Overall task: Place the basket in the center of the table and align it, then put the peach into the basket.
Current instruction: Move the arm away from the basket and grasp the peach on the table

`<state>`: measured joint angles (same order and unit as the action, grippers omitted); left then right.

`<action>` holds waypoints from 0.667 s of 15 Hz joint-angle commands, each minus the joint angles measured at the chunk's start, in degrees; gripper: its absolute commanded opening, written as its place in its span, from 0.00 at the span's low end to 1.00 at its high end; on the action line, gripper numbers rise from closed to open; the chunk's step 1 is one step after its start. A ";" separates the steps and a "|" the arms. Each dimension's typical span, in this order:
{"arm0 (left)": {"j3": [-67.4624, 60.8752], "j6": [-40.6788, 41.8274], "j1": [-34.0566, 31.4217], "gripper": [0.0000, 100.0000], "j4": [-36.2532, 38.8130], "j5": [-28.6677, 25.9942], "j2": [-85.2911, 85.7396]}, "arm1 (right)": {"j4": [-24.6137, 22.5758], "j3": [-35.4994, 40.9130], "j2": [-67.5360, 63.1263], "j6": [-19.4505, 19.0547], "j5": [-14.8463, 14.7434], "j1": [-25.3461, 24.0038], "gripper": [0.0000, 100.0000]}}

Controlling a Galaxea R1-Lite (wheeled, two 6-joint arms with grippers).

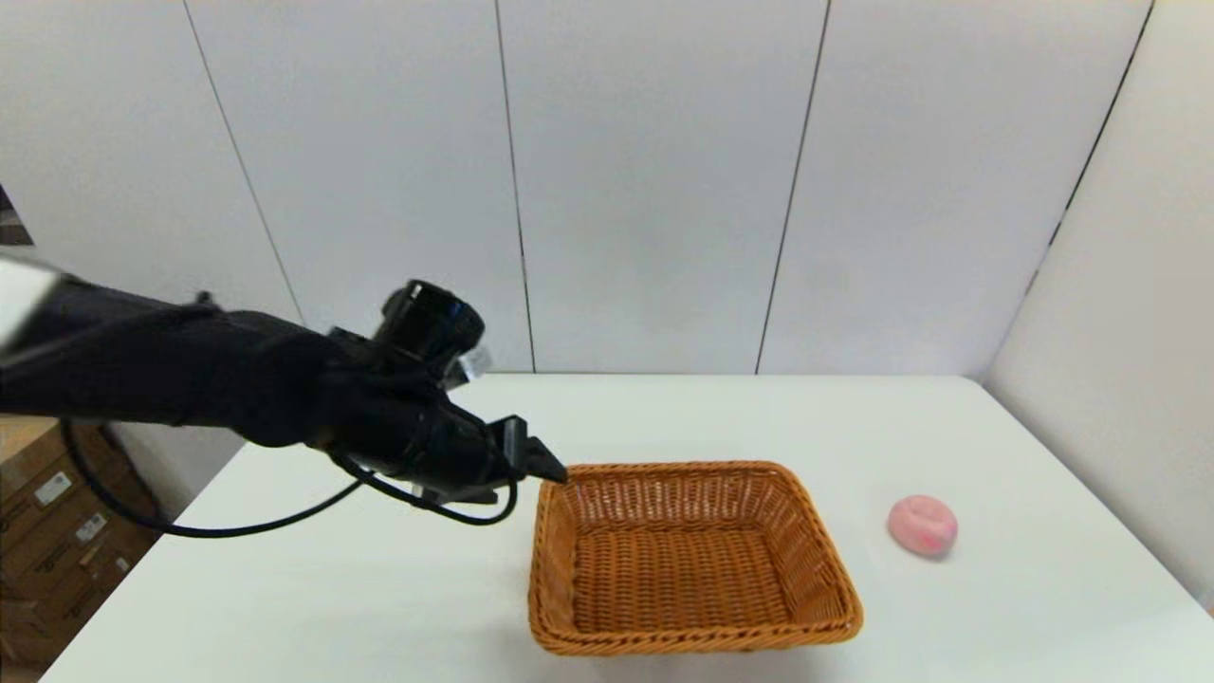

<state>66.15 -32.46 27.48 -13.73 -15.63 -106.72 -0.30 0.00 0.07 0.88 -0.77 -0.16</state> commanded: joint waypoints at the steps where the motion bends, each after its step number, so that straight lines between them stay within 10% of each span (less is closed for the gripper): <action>1: -0.14 2.40 -8.76 1.00 -8.16 0.34 26.12 | -0.05 0.00 0.01 0.00 -0.02 -0.02 1.00; 10: -3.48 2.58 -11.57 1.00 -16.68 8.60 60.66 | -0.05 0.00 0.01 0.00 -0.02 -0.02 1.00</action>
<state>65.01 -29.90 17.12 -29.21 -11.33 -58.82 -0.33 0.00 0.07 0.90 -0.77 -0.16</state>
